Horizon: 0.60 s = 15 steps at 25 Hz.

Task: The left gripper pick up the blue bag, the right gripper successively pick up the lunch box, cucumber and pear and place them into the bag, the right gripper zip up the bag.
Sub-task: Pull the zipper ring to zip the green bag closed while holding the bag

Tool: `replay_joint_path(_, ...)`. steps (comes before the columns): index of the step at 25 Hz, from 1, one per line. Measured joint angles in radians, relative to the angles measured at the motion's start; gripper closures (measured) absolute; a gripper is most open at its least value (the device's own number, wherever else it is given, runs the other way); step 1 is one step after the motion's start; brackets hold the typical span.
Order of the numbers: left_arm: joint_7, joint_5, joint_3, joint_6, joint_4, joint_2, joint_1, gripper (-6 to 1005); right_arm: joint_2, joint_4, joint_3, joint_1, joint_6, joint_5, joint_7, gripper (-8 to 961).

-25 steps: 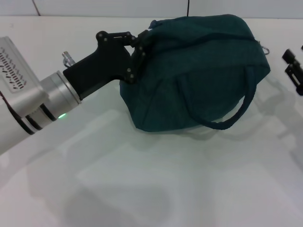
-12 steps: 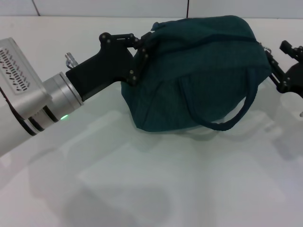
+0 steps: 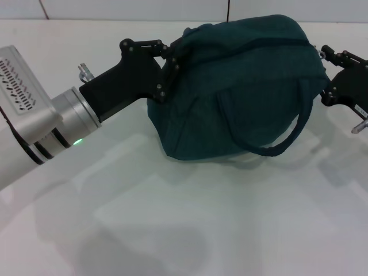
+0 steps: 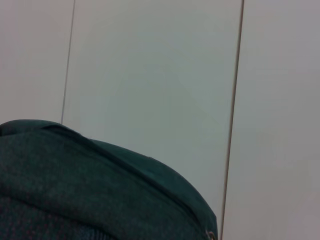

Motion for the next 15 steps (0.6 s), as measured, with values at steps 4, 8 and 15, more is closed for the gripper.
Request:
replay_joint_path(4,0.017,0.0,-0.001,-0.002,0.0,0.0,0.0,938,0.002,-0.004,0.0,0.0,0.0,0.0,-0.022,623)
replay_joint_path(8,0.025,0.0,0.0,-0.002,0.0,-0.001,-0.003,937,0.004,-0.005,0.006,0.001,0.0,0.003,-0.029,792)
replay_joint_path(15,0.018,-0.001,-0.005,-0.004,0.0,-0.002,-0.008,935,0.006,-0.005,0.013,-0.007,0.033,0.069,-0.026,924)
